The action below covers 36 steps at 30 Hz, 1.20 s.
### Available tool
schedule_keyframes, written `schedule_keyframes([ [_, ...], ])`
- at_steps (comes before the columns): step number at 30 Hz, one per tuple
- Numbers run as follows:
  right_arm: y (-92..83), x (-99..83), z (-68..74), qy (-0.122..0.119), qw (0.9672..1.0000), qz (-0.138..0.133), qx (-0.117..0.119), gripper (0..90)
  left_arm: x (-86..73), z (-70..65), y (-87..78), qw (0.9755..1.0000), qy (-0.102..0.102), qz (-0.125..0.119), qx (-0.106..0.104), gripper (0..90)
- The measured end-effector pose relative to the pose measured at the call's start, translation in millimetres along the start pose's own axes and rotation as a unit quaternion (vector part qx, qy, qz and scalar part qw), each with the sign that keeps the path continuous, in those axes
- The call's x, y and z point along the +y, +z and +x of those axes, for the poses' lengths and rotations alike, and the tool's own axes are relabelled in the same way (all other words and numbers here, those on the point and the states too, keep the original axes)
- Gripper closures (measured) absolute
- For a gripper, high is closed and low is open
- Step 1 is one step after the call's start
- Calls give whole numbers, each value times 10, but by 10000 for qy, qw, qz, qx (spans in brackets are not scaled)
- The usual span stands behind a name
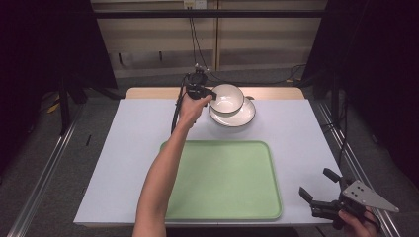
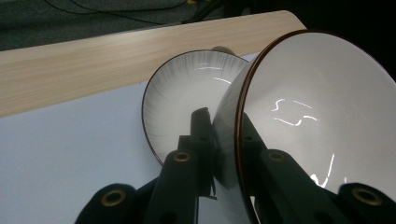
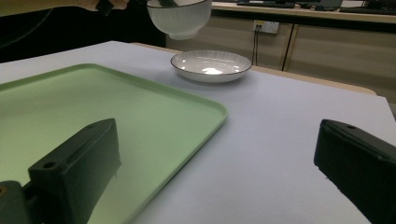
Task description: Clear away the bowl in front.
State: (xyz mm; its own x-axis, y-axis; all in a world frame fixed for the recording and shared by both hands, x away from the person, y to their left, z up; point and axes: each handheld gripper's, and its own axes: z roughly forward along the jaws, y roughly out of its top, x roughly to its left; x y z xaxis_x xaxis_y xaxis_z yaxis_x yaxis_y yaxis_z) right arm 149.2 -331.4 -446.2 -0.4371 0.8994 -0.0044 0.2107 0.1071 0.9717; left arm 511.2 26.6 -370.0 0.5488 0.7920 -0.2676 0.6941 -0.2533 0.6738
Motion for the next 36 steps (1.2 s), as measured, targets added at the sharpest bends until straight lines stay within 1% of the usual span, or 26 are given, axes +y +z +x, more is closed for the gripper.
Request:
schedule_keyframes([
  [1,0,-1,3,-7,10000,-3,-21,0,-2,-7,-12,10000,-22,-33,7,821],
  [2,2,-1,1,-17,10000,-10,-5,0,-4,-4,-40,10000,-44,-27,-62,820],
  [4,1,1,5,-24,10000,-14,-32,0,-10,-10,-79,9999,-53,-40,-118,822],
  [7,-4,4,7,-37,10000,-16,-13,0,-24,-37,-130,9999,4,-62,-83,821],
  [10,-7,6,11,7,10000,-5,14,0,-55,-90,-187,9999,69,-79,-41,821],
  [11,-1,2,9,-40,10000,-18,26,0,-64,-94,-201,9999,94,-63,-60,821],
  [13,3,1,18,-25,10000,-10,46,0,-88,-113,-240,9999,98,-75,-83,821],
  [16,3,3,22,-60,10000,-7,44,1,-127,-142,-293,9997,120,-65,-203,821],
  [20,9,3,27,-50,10000,-4,41,1,-185,-175,-340,9994,208,-68,-266,821],
  [21,7,4,29,-52,10000,7,59,2,-195,-179,-348,9993,228,-56,-287,820],
  [23,9,4,30,-63,10000,3,51,3,-228,-193,-354,9992,200,-63,-353,821],
  [25,10,6,32,-45,10000,-4,52,5,-254,-214,-358,9988,240,-41,-414,821],
  [28,11,6,34,-68,10000,-6,58,5,-294,-270,-357,9984,295,-9,-492,820],
  [29,12,6,35,-62,10000,-5,65,5,-305,-290,-349,9983,284,-20,-516,821],
  [30,13,5,34,-62,10000,-4,65,5,-318,-320,-346,9979,342,0,-555,821],
  [31,15,6,34,-54,10000,-1,63,5,-326,-338,-342,9977,356,5,-580,821],
  [34,16,5,35,-64,10000,-12,66,5,-344,-398,-318,9970,381,45,-676,821],
  [36,10,6,32,-75,10000,-4,62,5,-350,-425,-310,9967,393,50,-703,820],
])
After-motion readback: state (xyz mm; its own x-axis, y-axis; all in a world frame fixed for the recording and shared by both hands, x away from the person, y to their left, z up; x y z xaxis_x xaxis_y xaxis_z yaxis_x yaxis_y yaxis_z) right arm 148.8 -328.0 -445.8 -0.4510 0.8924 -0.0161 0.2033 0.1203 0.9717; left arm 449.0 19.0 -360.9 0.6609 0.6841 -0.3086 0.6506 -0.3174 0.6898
